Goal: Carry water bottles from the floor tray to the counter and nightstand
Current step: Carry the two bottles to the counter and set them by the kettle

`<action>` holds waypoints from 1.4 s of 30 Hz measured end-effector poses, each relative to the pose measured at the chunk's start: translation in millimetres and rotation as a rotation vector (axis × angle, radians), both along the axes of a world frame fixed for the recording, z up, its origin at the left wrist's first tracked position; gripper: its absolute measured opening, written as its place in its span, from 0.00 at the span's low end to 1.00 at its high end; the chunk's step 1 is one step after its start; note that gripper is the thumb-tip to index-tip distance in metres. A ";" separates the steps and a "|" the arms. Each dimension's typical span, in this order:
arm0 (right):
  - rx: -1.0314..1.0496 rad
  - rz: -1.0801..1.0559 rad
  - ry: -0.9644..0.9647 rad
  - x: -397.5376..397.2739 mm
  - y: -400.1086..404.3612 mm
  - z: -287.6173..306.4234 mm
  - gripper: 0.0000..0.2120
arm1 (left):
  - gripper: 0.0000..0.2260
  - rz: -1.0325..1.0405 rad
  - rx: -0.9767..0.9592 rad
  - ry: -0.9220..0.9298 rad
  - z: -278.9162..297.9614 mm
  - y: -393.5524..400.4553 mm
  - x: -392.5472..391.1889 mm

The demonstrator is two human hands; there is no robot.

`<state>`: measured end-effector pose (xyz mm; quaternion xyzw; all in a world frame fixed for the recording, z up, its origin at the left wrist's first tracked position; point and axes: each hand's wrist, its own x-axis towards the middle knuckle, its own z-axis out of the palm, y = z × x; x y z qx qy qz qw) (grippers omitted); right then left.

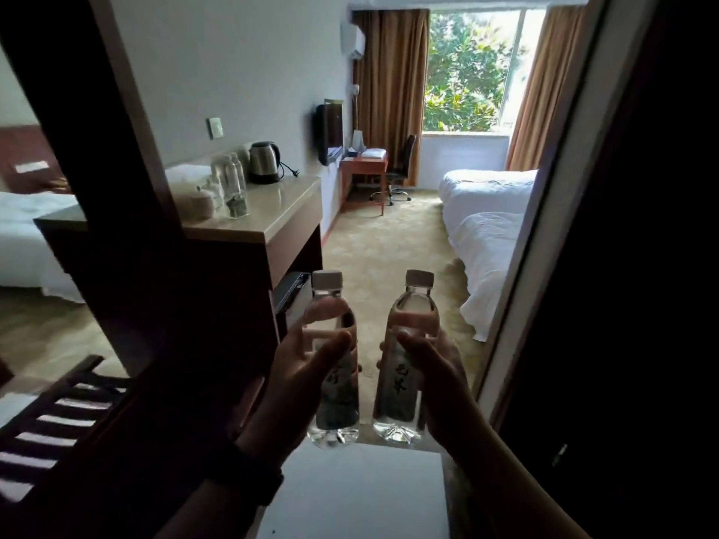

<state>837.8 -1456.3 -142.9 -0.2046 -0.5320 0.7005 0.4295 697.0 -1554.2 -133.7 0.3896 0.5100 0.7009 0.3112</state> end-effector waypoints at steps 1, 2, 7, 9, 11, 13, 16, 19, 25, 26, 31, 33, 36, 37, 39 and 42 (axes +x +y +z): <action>-0.006 -0.019 -0.007 1.4 17.5 2.8 0.25 | 0.20 -0.001 0.002 -0.006 0.5 19.2 -0.2; -0.010 -0.037 -0.014 1.7 34.9 4.5 0.28 | 0.22 -0.001 0.000 -0.015 2.6 36.8 -1.0; -0.016 -0.059 -0.039 -10.7 115.3 9.5 0.27 | 0.28 0.003 -0.026 -0.034 11.0 113.7 -20.4; -0.009 -0.055 -0.050 -24.9 146.3 8.4 0.28 | 0.28 0.010 -0.035 -0.030 10.9 143.7 -35.1; -0.005 -0.052 -0.051 -44.6 179.3 3.5 0.29 | 0.26 0.026 -0.044 -0.028 8.0 174.3 -52.5; 0.004 -0.040 -0.050 -68.8 215.1 -2.5 0.28 | 0.26 0.043 -0.050 -0.033 2.7 207.4 -73.5; 0.009 -0.020 -0.058 -113.2 273.0 -10.1 0.27 | 0.26 0.073 -0.045 -0.028 -6.2 262.7 -114.8; 0.044 -0.001 -0.081 -165.0 337.9 -10.2 0.25 | 0.21 0.085 -0.006 0.004 -8.1 325.2 -165.0; 0.096 -0.028 -0.131 -248.7 471.6 17.3 0.25 | 0.22 0.056 0.016 -0.002 14.3 461.4 -259.4; 0.109 -0.035 -0.125 -258.8 493.2 22.3 0.25 | 0.22 0.051 0.014 0.005 18.6 483.5 -271.0; 0.091 -0.031 -0.045 -297.6 594.5 29.3 0.25 | 0.23 0.012 0.019 -0.017 26.9 581.6 -308.9; 0.090 -0.008 -0.027 -311.4 634.6 28.0 0.24 | 0.23 0.016 0.027 -0.006 26.2 621.9 -321.7; 0.097 0.032 -0.026 -333.9 701.9 20.7 0.20 | 0.24 0.047 0.018 0.047 21.7 687.3 -341.3; 0.100 0.044 -0.035 -341.5 724.7 16.9 0.19 | 0.23 0.059 0.015 0.065 18.3 708.4 -346.9; 0.101 0.063 -0.034 -358.6 773.1 11.7 0.21 | 0.20 0.090 0.038 0.089 13.1 751.8 -359.9; 0.107 0.126 -0.031 -389.7 843.9 9.0 0.22 | 0.15 0.135 0.056 0.082 10.9 810.4 -383.5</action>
